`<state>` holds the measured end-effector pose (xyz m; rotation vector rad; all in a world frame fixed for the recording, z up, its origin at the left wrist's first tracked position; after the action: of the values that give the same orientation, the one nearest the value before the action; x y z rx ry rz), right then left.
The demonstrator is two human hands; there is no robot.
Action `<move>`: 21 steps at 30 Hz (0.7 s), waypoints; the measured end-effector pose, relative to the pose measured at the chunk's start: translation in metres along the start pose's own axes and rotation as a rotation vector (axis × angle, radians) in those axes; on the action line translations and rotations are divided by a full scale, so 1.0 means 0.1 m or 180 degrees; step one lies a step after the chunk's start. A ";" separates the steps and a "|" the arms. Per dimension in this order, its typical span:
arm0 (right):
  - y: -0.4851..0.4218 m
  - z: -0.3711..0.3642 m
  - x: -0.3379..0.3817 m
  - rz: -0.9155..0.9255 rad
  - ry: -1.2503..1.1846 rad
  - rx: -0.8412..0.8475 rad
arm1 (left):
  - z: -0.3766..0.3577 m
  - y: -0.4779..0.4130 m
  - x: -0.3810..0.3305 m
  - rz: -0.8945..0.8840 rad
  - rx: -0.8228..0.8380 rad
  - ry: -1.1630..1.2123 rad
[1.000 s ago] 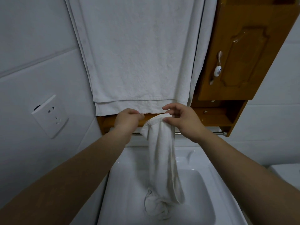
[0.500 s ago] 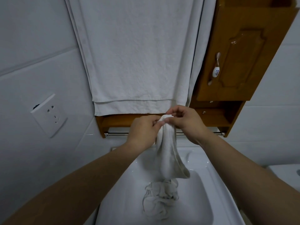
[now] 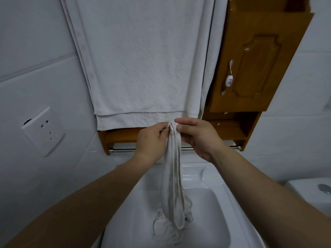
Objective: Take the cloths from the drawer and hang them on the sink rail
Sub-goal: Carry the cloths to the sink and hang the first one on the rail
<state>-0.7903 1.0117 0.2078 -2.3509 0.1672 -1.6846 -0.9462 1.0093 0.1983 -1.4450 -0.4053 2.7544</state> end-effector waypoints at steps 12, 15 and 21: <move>0.06 -0.20 -0.06 0.0829 0.1668 -0.0169 | -0.03 0.07 0.03 0.0262 -0.0292 0.0142; 0.07 -0.21 -0.08 0.0917 0.1625 -0.0262 | 0.01 0.06 0.01 0.0601 -0.0330 0.0353; 0.15 -0.33 -0.08 0.1338 0.1894 -0.0531 | 0.01 0.09 -0.04 0.1046 -0.0458 0.0800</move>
<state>-0.8237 0.9948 0.2071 -1.6674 0.8654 -2.1312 -0.9443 1.0001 0.2001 -2.0322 -0.3968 2.7695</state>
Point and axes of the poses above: each hand's wrist, its own y-axis away from the middle knuckle, its own z-axis out of the back of the hand, x = y × z, the point moved 2 cm from there along -y, towards the middle knuckle, and after that the axes turned 15 degrees about z, right-handed, at the moved point
